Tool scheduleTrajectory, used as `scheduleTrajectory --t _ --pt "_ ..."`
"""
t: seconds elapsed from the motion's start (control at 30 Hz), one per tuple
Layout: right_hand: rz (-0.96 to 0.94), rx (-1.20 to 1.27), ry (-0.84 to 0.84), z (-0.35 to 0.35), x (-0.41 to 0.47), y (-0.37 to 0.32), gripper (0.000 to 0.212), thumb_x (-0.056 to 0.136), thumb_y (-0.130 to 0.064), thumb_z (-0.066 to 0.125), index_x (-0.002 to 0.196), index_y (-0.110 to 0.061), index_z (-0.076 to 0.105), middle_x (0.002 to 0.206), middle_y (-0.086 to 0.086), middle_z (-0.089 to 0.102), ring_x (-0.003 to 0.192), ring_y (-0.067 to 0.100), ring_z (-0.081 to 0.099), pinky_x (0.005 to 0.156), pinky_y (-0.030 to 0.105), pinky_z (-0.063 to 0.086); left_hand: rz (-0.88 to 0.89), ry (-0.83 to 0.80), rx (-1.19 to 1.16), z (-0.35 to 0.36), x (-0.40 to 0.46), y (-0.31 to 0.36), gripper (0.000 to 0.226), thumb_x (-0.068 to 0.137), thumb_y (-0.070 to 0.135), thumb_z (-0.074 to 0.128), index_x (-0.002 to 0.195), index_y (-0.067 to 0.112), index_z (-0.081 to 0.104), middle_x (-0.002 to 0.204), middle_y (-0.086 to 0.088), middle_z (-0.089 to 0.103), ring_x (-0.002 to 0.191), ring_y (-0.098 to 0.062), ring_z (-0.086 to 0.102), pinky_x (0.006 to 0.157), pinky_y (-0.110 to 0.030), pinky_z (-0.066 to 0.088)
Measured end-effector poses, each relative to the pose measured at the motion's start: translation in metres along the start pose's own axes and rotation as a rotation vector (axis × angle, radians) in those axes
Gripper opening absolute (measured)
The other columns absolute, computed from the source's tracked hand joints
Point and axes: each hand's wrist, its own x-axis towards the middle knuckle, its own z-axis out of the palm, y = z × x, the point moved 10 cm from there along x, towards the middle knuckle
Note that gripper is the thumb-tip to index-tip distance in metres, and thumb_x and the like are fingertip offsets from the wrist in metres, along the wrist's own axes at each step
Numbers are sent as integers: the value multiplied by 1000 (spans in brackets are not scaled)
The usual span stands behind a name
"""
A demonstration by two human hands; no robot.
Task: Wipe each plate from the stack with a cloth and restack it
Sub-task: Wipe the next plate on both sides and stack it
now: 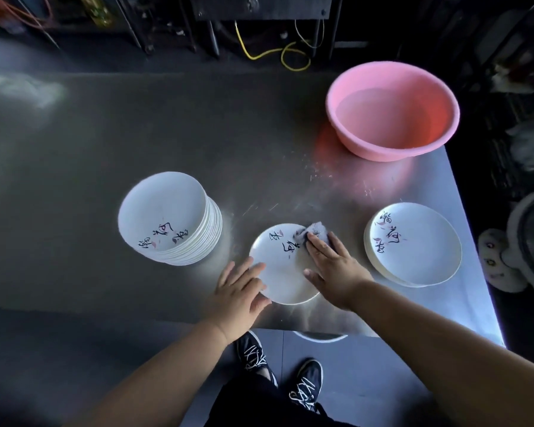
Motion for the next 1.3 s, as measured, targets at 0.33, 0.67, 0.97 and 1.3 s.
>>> scheduleTrajectory --t 0.33,0.67,0.97,1.3 --pt "157 85 5 34 -28 -18 85 103 -66 28 167 -22 -6 172 -17 -21 159 28 -22 129 50 21 -79 88 -89 6 1 -1 28 92 48 64 80 23 69 129 4 71 132 -26 60 96 -46 51" --pt "90 56 -72 56 -63 -27 97 94 -78 9 166 -18 -12 171 -14 -27 158 23 -27 132 43 12 -279 -21 2 3 9 21 63 71 87 67 92 28 67 99 9 62 100 -23 58 86 -41 37" --pt "21 25 26 9 -4 3 77 106 -61 35 168 -31 2 171 -25 -15 160 19 -20 130 49 18 -134 -122 40 10 5 -7 46 89 62 56 123 35 71 146 13 59 140 -18 48 104 -46 38" --pt "103 86 48 23 -13 -3 78 106 -61 34 168 -26 2 173 -19 -12 161 26 -16 129 50 22 -135 -17 14 10 6 -1 38 89 54 60 116 31 74 138 10 66 132 -22 52 98 -42 41"
